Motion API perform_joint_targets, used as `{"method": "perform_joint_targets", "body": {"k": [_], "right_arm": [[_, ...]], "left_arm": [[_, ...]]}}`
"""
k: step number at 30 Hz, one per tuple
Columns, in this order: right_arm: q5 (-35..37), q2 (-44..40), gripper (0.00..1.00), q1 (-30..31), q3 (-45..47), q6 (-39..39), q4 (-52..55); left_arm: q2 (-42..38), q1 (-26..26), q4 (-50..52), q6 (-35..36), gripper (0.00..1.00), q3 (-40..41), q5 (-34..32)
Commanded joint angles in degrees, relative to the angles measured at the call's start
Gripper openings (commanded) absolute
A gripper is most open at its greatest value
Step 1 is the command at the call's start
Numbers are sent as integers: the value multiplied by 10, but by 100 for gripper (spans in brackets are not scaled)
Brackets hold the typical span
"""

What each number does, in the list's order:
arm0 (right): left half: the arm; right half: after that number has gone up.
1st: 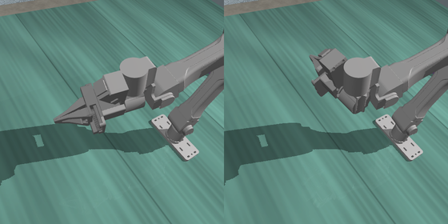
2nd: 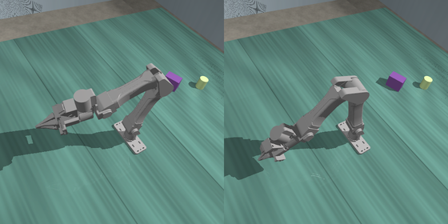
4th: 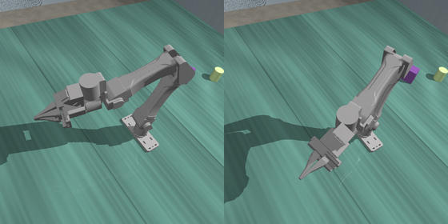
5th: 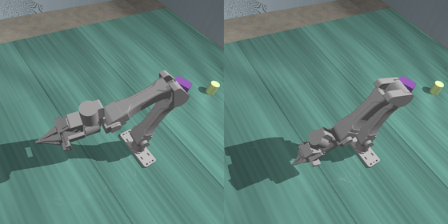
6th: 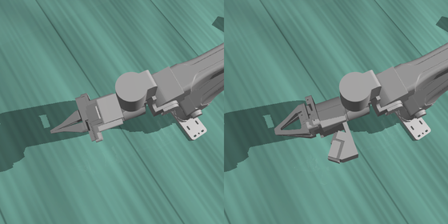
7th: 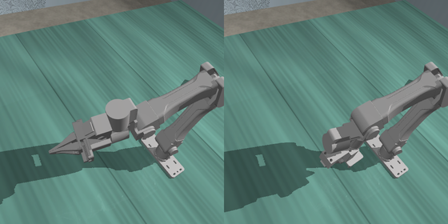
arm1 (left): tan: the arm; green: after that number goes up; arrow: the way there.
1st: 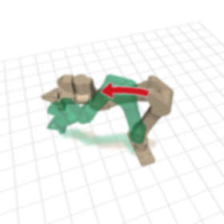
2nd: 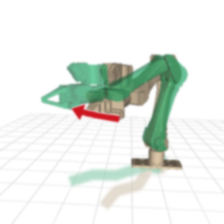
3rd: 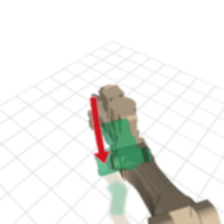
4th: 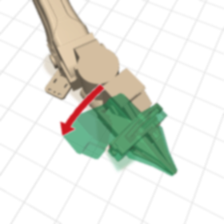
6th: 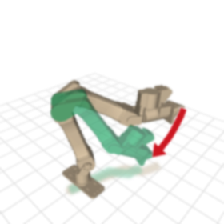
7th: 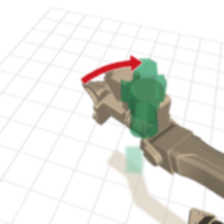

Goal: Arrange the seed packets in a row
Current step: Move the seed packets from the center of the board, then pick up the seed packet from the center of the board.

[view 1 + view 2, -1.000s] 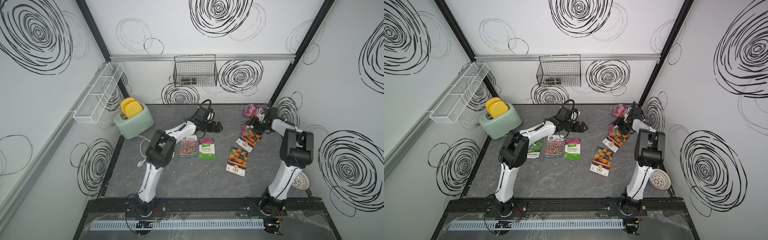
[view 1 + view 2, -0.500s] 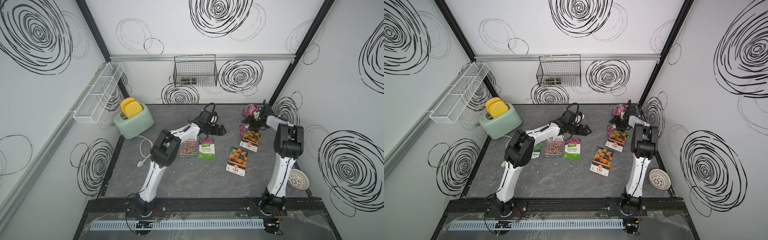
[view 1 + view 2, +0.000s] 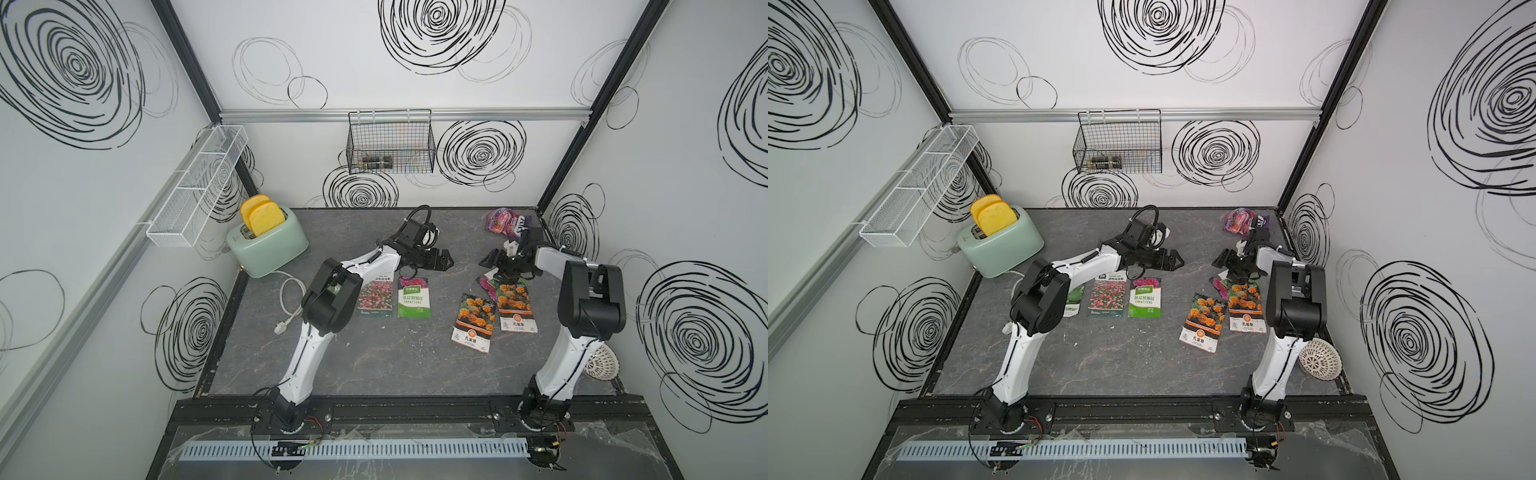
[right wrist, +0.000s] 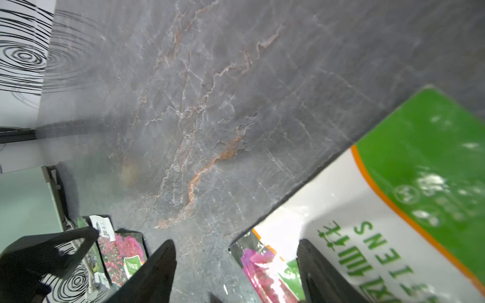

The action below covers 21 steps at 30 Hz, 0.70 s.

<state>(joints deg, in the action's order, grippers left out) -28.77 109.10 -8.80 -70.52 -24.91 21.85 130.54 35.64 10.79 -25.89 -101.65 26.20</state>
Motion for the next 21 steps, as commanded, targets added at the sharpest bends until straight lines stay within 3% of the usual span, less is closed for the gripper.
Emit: {"method": "perform_joint_targets", "body": {"k": [1,7,21], "right_arm": [[-28,-53,75,-28,-9,-16,1],[7,-80,75,-55,-7,-14,21],[46,-14,74,-103,0,-14,19]], "left_arm": [[17,18,-26,12,96,-18,25],[41,57,-30,33,96,-54,56],[128,95,-69,-9,96,-117,72]]}}
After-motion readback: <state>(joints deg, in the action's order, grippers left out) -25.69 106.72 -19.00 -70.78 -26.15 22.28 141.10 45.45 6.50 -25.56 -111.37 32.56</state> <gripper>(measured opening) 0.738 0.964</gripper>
